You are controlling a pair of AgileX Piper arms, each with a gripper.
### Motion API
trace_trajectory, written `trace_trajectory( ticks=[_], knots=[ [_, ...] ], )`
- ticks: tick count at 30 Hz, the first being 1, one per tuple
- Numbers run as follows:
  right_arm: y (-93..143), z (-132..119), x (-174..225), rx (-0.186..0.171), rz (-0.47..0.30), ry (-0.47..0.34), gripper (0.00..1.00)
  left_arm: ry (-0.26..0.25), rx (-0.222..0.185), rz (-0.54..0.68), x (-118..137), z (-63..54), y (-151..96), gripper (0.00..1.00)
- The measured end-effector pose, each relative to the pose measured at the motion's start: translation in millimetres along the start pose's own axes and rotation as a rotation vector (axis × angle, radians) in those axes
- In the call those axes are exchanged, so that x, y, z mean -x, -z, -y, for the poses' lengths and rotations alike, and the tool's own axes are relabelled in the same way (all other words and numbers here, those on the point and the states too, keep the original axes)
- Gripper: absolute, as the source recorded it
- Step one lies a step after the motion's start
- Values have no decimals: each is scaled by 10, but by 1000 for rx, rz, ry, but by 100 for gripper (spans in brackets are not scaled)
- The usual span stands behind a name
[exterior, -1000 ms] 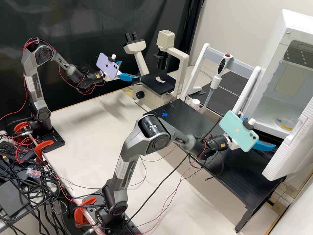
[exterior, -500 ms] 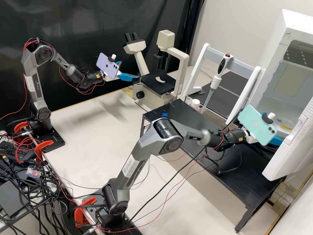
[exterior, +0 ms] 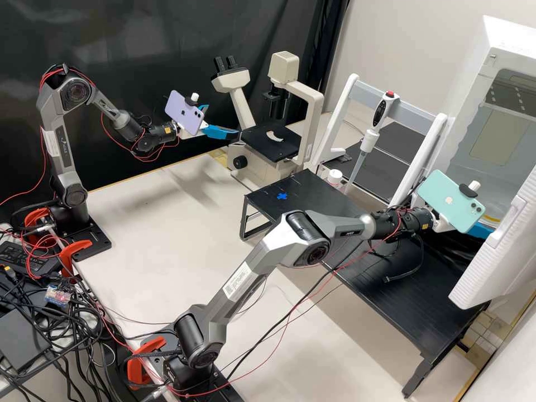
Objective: Move the petri dish to the microscope
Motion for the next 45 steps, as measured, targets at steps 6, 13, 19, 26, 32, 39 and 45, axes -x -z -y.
trace_trajectory(
  ticks=[6,13,19,26,32,39,45],
  knots=[
    [6,-12,-26,25,3,-10,100,0,0,0,0,0,0,100],
    [3,-16,-26,28,6,-13,100,0,0,0,0,0,0,100],
    [-7,-33,-28,44,2,-15,100,0,0,0,0,0,0,100],
    [80,-105,-41,42,-24,-38,100,0,0,0,0,0,0,100],
    [71,-64,-124,41,-53,-38,100,0,0,0,0,0,0,100],
    [27,-5,-182,60,-49,-7,100,0,0,0,0,0,0,100],
    [-1,0,-202,67,-51,-6,100,0,0,0,0,0,0,100]
  ],
)
